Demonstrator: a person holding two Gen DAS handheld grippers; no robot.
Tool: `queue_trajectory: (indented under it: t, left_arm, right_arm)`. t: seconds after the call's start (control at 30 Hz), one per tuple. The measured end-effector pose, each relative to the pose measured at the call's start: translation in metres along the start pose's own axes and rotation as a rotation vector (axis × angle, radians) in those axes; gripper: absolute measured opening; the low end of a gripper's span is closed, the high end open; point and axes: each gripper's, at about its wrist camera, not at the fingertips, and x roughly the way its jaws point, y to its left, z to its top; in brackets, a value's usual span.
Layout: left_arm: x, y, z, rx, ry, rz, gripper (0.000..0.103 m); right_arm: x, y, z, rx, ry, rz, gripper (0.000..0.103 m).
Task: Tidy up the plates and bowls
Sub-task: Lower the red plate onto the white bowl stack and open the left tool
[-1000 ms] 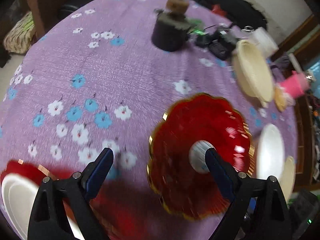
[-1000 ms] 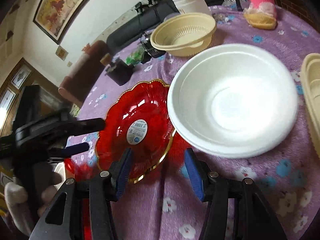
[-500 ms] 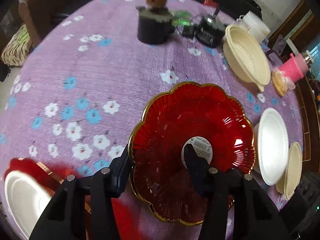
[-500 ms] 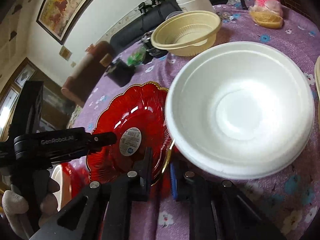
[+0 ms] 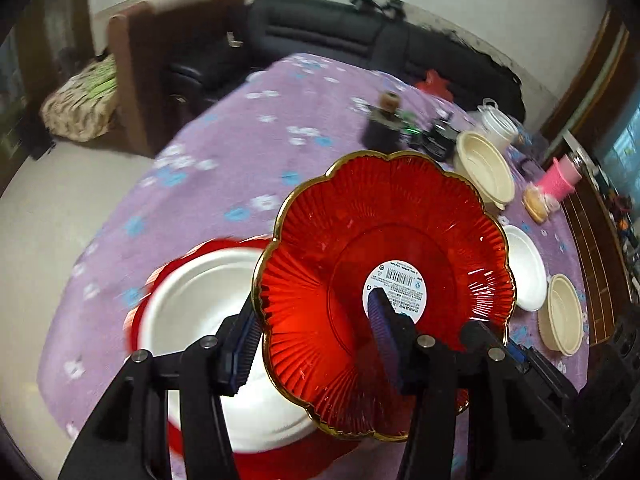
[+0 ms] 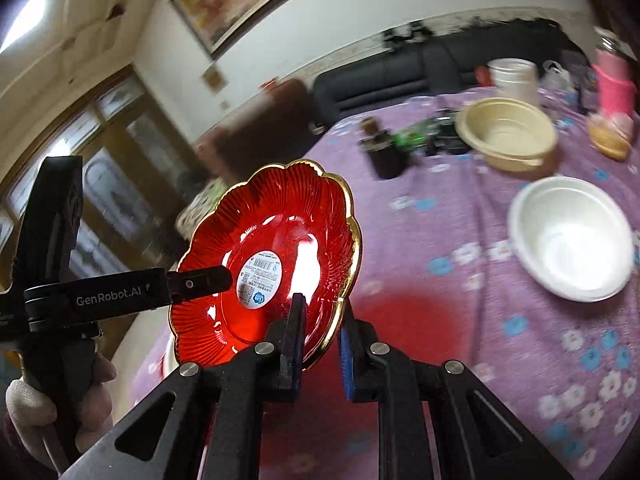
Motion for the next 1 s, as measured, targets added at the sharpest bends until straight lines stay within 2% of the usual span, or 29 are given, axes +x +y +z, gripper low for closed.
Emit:
queue_trajectory:
  t: [0.17, 0.3, 0.4, 0.5, 0.63, 0.73, 0.8, 0.9, 1.0]
  left_arm:
    - [0.004, 0.047, -0.018, -0.068, -0.001, 0.037, 0.051]
    - [0.01, 0.073, -0.029, -0.104, 0.009, 0.053, 0.051]
    - [0.012, 0.082, -0.032, -0.111, 0.005, 0.055, 0.051]
    - [0.007, 0.084, -0.033, -0.086, -0.027, 0.098, 0.053]
    - [0.001, 0.087, -0.035, -0.089, -0.061, 0.066, 0.06]
    - [-0.006, 0.087, -0.04, -0.084, -0.088, 0.052, 0.062]
    - [-0.01, 0.086, -0.043, -0.086, -0.098, 0.041, 0.064]
    - [-0.02, 0.083, -0.05, -0.079, -0.118, 0.026, 0.065]
    - [-0.03, 0.078, -0.057, -0.058, -0.142, 0.017, 0.065]
  right_arm:
    - [0.023, 0.04, -0.016, -0.068, 0.063, 0.008, 0.017]
    - [0.046, 0.057, -0.024, -0.11, 0.108, -0.016, 0.017]
    - [0.061, 0.064, -0.028, -0.132, 0.137, -0.041, 0.017]
    - [0.067, 0.069, -0.03, -0.162, 0.14, -0.076, 0.019]
    - [0.068, 0.075, -0.032, -0.192, 0.122, -0.122, 0.021]
    - [0.065, 0.08, -0.036, -0.218, 0.104, -0.141, 0.025]
    - [0.063, 0.084, -0.039, -0.243, 0.089, -0.154, 0.034]
    - [0.061, 0.09, -0.045, -0.295, 0.065, -0.18, 0.041]
    - [0.053, 0.09, -0.047, -0.305, 0.055, -0.152, 0.045]
